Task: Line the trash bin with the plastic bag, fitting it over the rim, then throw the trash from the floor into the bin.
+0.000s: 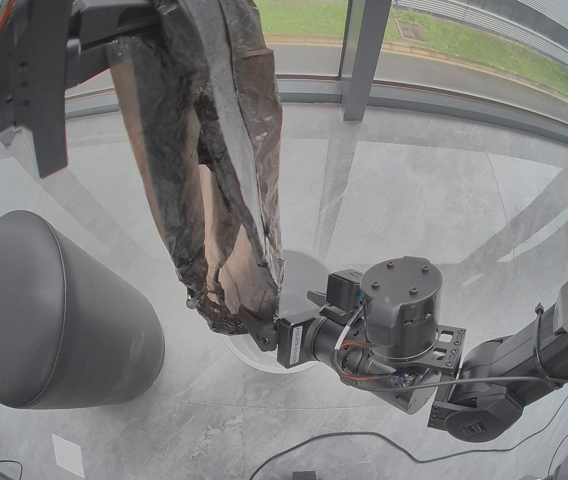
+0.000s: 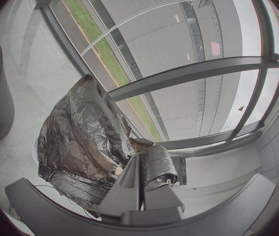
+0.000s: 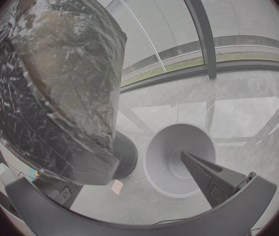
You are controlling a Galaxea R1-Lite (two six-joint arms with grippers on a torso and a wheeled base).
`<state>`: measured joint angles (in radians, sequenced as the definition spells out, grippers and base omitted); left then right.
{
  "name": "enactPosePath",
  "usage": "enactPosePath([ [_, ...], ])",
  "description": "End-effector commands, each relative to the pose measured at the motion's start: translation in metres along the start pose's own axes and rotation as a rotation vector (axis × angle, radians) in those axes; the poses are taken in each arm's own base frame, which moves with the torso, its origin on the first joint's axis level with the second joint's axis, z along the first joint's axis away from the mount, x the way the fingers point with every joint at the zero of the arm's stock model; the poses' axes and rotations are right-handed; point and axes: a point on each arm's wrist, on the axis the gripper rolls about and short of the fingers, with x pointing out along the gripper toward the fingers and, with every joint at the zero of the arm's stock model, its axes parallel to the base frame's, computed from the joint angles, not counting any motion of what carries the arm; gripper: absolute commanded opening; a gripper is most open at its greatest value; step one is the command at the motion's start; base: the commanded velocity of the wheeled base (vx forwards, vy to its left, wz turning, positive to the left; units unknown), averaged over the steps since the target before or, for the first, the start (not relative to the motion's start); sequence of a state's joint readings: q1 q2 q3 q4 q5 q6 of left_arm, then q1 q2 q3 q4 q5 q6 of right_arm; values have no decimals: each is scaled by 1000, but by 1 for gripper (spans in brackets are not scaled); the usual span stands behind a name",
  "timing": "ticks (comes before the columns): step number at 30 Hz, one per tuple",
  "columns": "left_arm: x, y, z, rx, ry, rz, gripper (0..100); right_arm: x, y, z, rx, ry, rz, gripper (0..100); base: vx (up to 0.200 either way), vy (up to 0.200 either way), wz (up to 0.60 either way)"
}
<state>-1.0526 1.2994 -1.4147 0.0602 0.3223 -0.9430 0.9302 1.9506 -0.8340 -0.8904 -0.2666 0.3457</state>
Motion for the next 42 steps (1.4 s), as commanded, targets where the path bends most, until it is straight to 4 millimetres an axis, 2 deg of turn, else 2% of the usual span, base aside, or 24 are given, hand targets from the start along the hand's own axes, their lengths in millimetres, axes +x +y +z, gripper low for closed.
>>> enactPosePath([
  [1, -11, -3, 6, -31, 2, -32, 0, 11, 3, 6, 7, -30, 2, 100, 0, 0, 0],
  [8, -12, -2, 6, -33, 4, -34, 0, 10, 6, 6, -25, -36, 2, 100, 0, 0, 0],
  [14, -10, 0, 6, -46, 21, -37, 0, 13, 15, 8, -5, -185, -95, 100, 0, 0, 0],
  [16, -10, 0, 6, -46, 21, -37, 0, 13, 15, 8, -5, -185, -95, 100, 0, 0, 0],
  [17, -9, 1, 6, -46, 20, -34, 0, 16, 19, 5, -24, -241, -116, 100, 0, 0, 0],
  [24, -9, 1, 6, -47, 19, -32, 0, 15, 46, -13, -105, -273, -59, 100, 0, 0, 0],
  [33, -11, 1, 7, -49, 24, -41, 0, 20, 51, -23, -134, -267, -45, 100, 0, 0, 0],
  [34, -12, 1, 7, -51, 23, -42, 0, 20, 52, -22, -133, -268, -45, 0, 0, 0, 0],
  [42, -13, 1, 7, -53, 23, -42, 0, 20, 51, -22, -131, -271, -45, 0, 0, 0, 0],
])
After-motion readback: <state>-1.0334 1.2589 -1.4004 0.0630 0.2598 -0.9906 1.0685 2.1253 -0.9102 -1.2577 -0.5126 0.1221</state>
